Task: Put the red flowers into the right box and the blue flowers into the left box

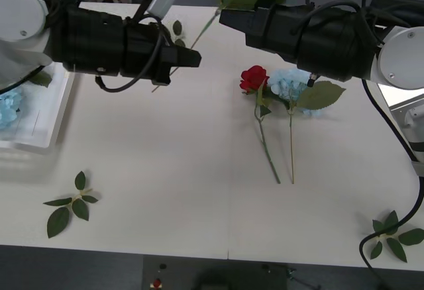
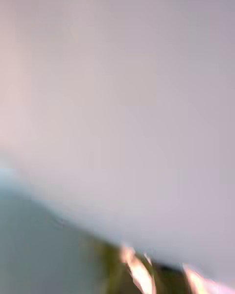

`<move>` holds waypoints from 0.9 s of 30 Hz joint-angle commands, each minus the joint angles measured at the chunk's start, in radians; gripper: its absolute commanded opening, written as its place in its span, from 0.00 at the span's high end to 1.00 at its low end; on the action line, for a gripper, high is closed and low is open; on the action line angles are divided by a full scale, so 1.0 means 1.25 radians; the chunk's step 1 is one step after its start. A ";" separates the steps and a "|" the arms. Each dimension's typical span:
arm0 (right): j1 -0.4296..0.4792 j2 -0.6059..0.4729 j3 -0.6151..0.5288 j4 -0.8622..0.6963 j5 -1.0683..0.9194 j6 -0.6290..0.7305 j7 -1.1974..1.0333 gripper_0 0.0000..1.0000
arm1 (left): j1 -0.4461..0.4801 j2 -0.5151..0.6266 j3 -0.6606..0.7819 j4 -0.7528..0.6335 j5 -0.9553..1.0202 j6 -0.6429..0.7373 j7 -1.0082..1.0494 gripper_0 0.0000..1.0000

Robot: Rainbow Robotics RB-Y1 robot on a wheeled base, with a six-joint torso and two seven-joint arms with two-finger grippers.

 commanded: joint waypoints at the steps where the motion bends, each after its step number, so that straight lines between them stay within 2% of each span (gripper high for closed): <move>1: -0.038 -0.013 -0.010 -0.014 -0.002 0.016 0.052 0.17 | -0.013 0.128 0.016 0.060 -0.001 0.070 0.010 1.00; 3: -0.040 -0.033 -0.009 -0.014 -0.018 0.041 0.050 0.16 | -0.010 0.213 0.016 0.125 -0.011 0.126 0.002 1.00; 6: -0.043 -0.067 -0.009 -0.014 -0.050 0.088 0.020 0.16 | -0.010 0.283 0.016 0.204 -0.081 0.207 -0.009 1.00; 9: -0.046 -0.124 -0.007 -0.014 -0.074 0.169 -0.116 0.16 | -0.009 0.338 0.016 0.296 -0.183 0.264 -0.052 1.00; 12: -0.065 -0.195 0.018 -0.014 -0.071 0.255 -0.265 0.16 | -0.008 0.357 0.016 0.378 -0.277 0.265 -0.085 1.00; 15: -0.095 -0.295 0.097 -0.014 -0.055 0.295 -0.393 0.16 | -0.008 0.342 0.014 0.459 -0.369 0.262 -0.134 1.00; 20: -0.114 -0.385 0.234 -0.019 0.028 0.283 -0.528 0.16 | -0.008 0.296 -0.022 0.538 -0.431 0.219 -0.172 1.00; 23: -0.116 -0.392 0.304 -0.007 0.120 0.264 -0.593 0.16 | -0.008 0.276 -0.055 0.556 -0.428 0.167 -0.178 0.54; 25: -0.119 -0.385 0.335 0.004 0.175 0.264 -0.620 0.16 | -0.002 0.271 -0.057 0.557 -0.423 0.153 -0.183 0.40; 27: -0.119 -0.365 0.352 0.022 0.231 0.262 -0.646 0.16 | -0.002 0.272 -0.056 0.554 -0.418 0.146 -0.188 0.31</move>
